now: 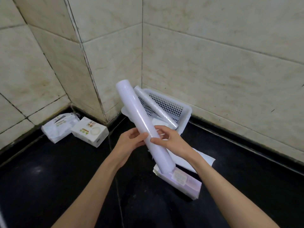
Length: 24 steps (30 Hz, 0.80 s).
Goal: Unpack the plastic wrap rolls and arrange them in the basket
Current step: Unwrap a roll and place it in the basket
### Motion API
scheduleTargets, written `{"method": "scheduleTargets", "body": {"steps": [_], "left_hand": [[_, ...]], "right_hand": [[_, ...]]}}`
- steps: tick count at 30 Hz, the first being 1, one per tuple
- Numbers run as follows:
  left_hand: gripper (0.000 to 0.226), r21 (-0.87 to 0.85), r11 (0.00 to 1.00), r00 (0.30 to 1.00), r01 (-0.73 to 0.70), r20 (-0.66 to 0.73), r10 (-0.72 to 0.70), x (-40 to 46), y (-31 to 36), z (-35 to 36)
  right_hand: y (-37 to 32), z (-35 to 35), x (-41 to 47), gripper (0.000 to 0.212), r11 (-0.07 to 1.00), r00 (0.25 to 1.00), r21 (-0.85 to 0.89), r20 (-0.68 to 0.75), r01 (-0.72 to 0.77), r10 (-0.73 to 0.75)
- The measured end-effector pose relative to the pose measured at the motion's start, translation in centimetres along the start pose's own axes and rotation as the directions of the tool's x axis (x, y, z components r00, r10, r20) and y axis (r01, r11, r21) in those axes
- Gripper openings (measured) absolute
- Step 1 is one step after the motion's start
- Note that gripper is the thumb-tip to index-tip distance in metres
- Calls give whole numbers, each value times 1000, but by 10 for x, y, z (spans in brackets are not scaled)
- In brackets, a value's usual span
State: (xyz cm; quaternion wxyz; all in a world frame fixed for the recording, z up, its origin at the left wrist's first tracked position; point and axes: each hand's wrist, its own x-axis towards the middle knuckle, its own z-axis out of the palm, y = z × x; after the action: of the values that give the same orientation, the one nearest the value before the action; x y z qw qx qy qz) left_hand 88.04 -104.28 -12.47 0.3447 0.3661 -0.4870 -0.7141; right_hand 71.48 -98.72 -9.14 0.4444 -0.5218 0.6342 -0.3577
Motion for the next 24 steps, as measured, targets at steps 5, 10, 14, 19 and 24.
{"method": "scheduleTargets", "body": {"steps": [5, 10, 14, 19, 24], "left_hand": [[30, -50, 998, 998, -33, 47, 36, 40, 18, 7], [32, 137, 990, 992, -36, -118, 52, 91, 17, -2], [35, 676, 735, 975, -53, -123, 183, 123, -8, -22], [39, 949, 228, 968, -219, 183, 171, 152, -43, -45], [31, 942, 187, 954, -279, 248, 169, 167, -48, -58]], "right_hand": [[-15, -26, 39, 46, 983, 999, -178, 8, 40, -39], [-8, -47, 103, 44, 914, 992, -405, -105, 26, -75], [15, -56, 159, 35, 860, 992, -506, -130, -66, 0], [52, -47, 210, 39, 835, 990, -537, -122, -123, 68], [77, -44, 226, 47, 824, 984, -545, -157, -157, 84]]}}
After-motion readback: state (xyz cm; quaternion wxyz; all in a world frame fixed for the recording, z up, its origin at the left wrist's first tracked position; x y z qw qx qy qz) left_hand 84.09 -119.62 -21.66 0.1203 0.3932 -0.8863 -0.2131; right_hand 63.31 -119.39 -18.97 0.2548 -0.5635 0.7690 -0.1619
